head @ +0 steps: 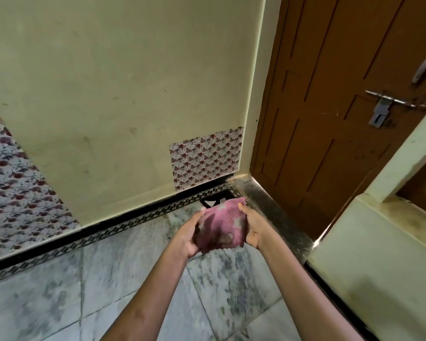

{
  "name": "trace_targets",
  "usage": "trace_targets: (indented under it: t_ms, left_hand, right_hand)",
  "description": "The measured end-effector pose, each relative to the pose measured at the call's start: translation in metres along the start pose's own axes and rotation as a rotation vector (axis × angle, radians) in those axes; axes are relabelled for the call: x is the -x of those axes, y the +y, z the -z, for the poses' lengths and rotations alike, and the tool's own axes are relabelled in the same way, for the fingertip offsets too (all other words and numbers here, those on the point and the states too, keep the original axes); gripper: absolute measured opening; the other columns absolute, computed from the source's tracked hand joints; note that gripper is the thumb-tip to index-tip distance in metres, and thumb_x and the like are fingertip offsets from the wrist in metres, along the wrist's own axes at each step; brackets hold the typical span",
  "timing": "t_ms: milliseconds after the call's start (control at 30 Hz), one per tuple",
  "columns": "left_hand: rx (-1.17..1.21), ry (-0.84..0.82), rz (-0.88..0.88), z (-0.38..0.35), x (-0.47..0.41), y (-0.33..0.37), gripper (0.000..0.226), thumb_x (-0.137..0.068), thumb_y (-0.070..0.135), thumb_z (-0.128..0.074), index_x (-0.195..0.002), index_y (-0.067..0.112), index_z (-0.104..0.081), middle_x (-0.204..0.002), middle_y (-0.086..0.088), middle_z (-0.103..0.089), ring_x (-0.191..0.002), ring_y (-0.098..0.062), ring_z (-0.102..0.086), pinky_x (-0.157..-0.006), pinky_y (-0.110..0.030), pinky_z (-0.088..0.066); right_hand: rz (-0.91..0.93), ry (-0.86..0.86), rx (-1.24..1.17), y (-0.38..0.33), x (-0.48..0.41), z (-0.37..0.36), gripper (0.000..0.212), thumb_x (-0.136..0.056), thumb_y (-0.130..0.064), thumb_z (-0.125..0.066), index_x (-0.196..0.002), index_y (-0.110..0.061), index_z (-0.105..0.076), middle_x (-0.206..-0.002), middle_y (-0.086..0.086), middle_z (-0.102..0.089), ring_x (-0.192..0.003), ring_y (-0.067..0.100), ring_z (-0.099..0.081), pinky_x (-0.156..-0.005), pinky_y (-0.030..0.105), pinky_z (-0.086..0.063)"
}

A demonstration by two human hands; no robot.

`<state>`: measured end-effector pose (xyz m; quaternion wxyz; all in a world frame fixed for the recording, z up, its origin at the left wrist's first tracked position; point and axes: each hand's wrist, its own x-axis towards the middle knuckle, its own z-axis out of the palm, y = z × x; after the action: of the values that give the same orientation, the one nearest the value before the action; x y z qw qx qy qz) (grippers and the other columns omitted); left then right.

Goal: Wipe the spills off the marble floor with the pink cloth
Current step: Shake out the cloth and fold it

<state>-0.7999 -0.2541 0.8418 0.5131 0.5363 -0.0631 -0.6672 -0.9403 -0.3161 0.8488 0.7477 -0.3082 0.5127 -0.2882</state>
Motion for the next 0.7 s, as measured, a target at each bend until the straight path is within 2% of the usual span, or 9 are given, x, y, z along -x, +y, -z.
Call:
trace_targets:
  t_ms: [67,167,233,333,400,500,600,700]
  left_hand:
    - [-0.016,-0.076,0.054,0.009,-0.001,-0.006,0.031,-0.085,0.023,-0.063,-0.111,0.005,-0.062,-0.089,-0.016,-0.068,-0.069,-0.028,-0.066,-0.051,-0.034,-0.056]
    - [-0.034,-0.159,0.062,0.018,-0.010,-0.010,0.034,-0.081,0.013,-0.063,-0.113,0.003,-0.058,-0.085,-0.015,-0.072,-0.067,-0.024,-0.070,-0.058,-0.035,-0.059]
    - [-0.009,-0.232,0.024,0.015,-0.014,-0.008,0.030,-0.080,0.008,-0.062,-0.110,0.007,-0.060,-0.091,-0.013,-0.072,-0.075,-0.023,-0.070,-0.064,-0.036,-0.059]
    - [0.043,-0.231,-0.058,0.005,-0.024,-0.008,0.024,-0.084,-0.003,-0.056,-0.101,0.014,-0.060,-0.098,-0.013,-0.068,-0.083,-0.026,-0.066,-0.063,-0.037,-0.058]
    - [-0.015,-0.189,-0.100,-0.009,-0.028,-0.011,0.027,-0.084,-0.006,-0.056,-0.100,0.015,-0.060,-0.100,-0.014,-0.066,-0.086,-0.027,-0.063,-0.062,-0.036,-0.057]
    - [-0.142,-0.146,-0.185,-0.037,-0.030,-0.020,0.031,-0.083,-0.009,-0.057,-0.101,0.017,-0.061,-0.094,-0.011,-0.066,-0.083,-0.023,-0.063,-0.060,-0.028,-0.057]
    - [-0.259,-0.159,-0.269,-0.070,-0.035,-0.032,0.037,-0.084,-0.008,-0.057,-0.113,0.015,-0.059,-0.103,-0.011,-0.064,-0.088,-0.020,-0.061,-0.067,-0.026,-0.053]
    - [-0.335,-0.219,-0.304,-0.114,-0.040,-0.048,0.039,-0.083,-0.009,-0.057,-0.113,0.017,-0.058,-0.105,-0.009,-0.063,-0.092,-0.019,-0.060,-0.074,-0.026,-0.052]
  right_hand:
    - [-0.013,-0.026,0.027,-0.001,0.001,0.001,0.028,-0.097,-0.028,-0.047,-0.108,-0.005,-0.058,-0.092,0.013,-0.065,-0.081,0.026,-0.061,-0.084,0.042,-0.048]
    - [0.001,-0.027,0.046,-0.007,0.002,0.005,0.021,-0.097,-0.027,-0.049,-0.095,-0.010,-0.061,-0.091,0.013,-0.066,-0.083,0.026,-0.062,-0.082,0.041,-0.049]
    - [-0.011,-0.023,0.031,-0.008,0.002,0.012,0.023,-0.096,-0.029,-0.050,-0.096,-0.009,-0.062,-0.096,0.013,-0.067,-0.088,0.028,-0.063,-0.082,0.041,-0.050]
    - [-0.002,0.028,-0.006,-0.009,0.005,0.029,0.023,-0.096,-0.029,-0.050,-0.097,-0.008,-0.061,-0.095,0.012,-0.067,-0.086,0.025,-0.064,-0.073,0.037,-0.054]
    - [0.013,0.056,-0.007,-0.006,0.007,0.044,0.021,-0.094,-0.024,-0.054,-0.102,-0.006,-0.062,-0.098,0.013,-0.068,-0.086,0.024,-0.065,-0.071,0.036,-0.056]
    - [0.034,0.112,-0.050,0.000,0.014,0.071,0.032,-0.089,-0.009,-0.059,-0.119,0.003,-0.056,-0.111,0.021,-0.066,-0.094,0.031,-0.065,-0.075,0.041,-0.058]
    - [0.076,0.143,-0.130,0.000,0.027,0.105,0.024,-0.087,-0.002,-0.059,-0.111,0.003,-0.059,-0.103,0.018,-0.067,-0.089,0.031,-0.066,-0.066,0.038,-0.060]
    - [0.132,0.184,-0.216,-0.002,0.038,0.149,0.015,-0.087,-0.002,-0.060,-0.102,-0.005,-0.063,-0.098,0.013,-0.069,-0.086,0.028,-0.067,-0.062,0.035,-0.060]
